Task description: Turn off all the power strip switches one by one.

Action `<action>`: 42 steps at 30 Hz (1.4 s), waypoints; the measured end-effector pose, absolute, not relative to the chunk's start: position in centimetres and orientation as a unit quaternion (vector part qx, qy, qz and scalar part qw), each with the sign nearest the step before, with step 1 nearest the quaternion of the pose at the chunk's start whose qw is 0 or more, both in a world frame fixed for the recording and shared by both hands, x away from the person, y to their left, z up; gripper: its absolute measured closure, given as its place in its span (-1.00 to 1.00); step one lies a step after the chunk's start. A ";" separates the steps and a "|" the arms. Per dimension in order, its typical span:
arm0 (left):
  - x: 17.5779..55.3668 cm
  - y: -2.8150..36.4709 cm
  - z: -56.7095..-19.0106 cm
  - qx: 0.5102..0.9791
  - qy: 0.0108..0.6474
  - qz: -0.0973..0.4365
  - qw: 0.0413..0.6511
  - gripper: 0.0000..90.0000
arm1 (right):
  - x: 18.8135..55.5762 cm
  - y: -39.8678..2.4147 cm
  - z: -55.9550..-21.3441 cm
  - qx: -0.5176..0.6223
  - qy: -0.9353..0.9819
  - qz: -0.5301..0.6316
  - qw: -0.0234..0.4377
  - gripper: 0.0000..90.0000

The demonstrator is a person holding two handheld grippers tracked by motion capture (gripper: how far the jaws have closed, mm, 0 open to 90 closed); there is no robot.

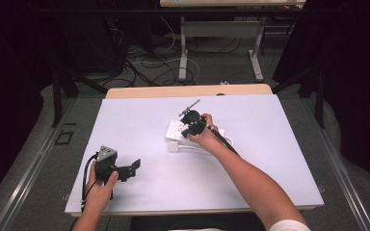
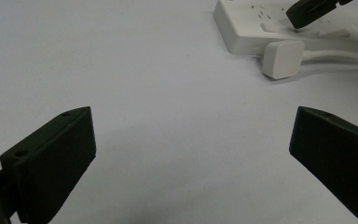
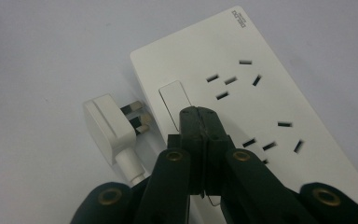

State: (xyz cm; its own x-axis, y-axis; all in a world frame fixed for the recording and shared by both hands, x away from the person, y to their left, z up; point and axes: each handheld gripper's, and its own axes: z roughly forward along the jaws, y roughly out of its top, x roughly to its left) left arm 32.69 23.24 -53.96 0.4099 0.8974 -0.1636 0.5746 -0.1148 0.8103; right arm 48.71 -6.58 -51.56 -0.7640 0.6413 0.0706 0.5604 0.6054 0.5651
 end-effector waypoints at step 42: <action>32.7 23.5 -53.9 0.722 0.511 0.190 0.426 -1.00 | 49.7 -3.1 -51.7 0.328 0.900 0.279 0.074 1.00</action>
